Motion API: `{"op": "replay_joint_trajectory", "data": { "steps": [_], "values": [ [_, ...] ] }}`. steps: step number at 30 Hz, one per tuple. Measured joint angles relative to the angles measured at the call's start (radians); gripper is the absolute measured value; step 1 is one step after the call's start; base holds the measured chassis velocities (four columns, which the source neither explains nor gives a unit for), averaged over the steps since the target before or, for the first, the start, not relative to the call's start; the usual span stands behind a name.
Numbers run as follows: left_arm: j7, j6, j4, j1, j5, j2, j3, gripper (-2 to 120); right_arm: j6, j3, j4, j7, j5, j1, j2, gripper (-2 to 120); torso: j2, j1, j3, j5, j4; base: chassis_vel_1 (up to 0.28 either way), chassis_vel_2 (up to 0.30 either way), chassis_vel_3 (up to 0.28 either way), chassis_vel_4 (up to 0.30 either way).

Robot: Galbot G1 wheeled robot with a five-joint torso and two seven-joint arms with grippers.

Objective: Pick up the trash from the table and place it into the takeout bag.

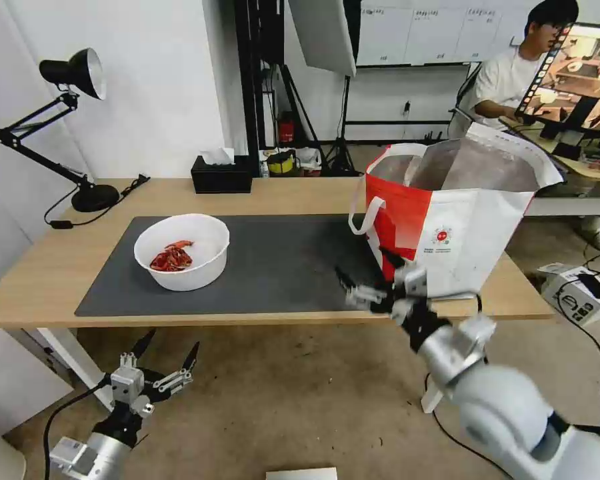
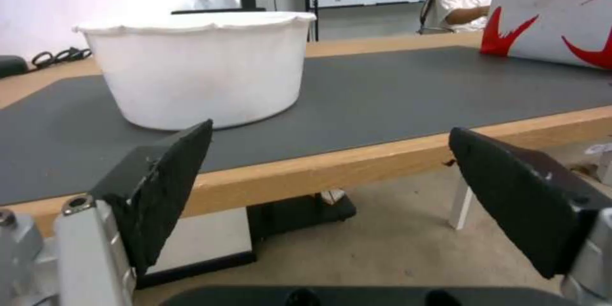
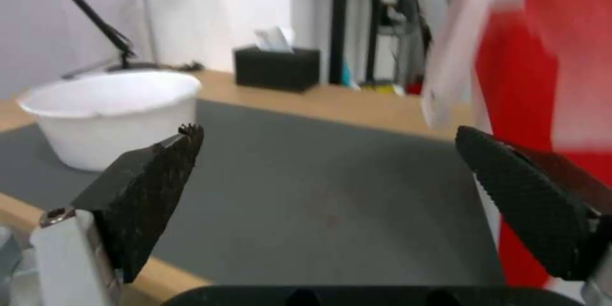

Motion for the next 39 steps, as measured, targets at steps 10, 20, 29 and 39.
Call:
{"op": "replay_joint_trajectory", "data": {
  "steps": [10,20,29,39],
  "values": [
    [0.001,-0.001,0.010,-0.014,0.001,0.001,0.017,100,0.102,-0.038,-0.134,0.088,-0.136,-0.078,0.088,100,0.000,0.000,0.000,0.0000,0.0001,0.000,0.000,0.000,0.000],
    [0.001,-0.001,0.020,-0.021,-0.003,0.008,0.014,100,0.093,-0.058,-0.155,0.131,-0.144,-0.083,0.101,100,0.000,0.000,0.000,0.0000,0.0002,0.000,0.000,0.000,0.000],
    [0.001,-0.001,0.035,-0.034,-0.006,0.013,0.021,100,0.055,-0.065,-0.162,0.141,-0.137,-0.073,0.098,100,0.000,0.000,0.000,0.0000,0.0002,0.000,0.000,0.000,0.000],
    [-0.013,0.006,0.042,-0.050,-0.026,0.033,0.019,100,0.047,-0.065,-0.161,0.139,-0.130,-0.066,0.093,100,0.000,0.000,0.000,-0.0001,0.0003,0.000,0.000,0.000,0.000]
  ]
}}
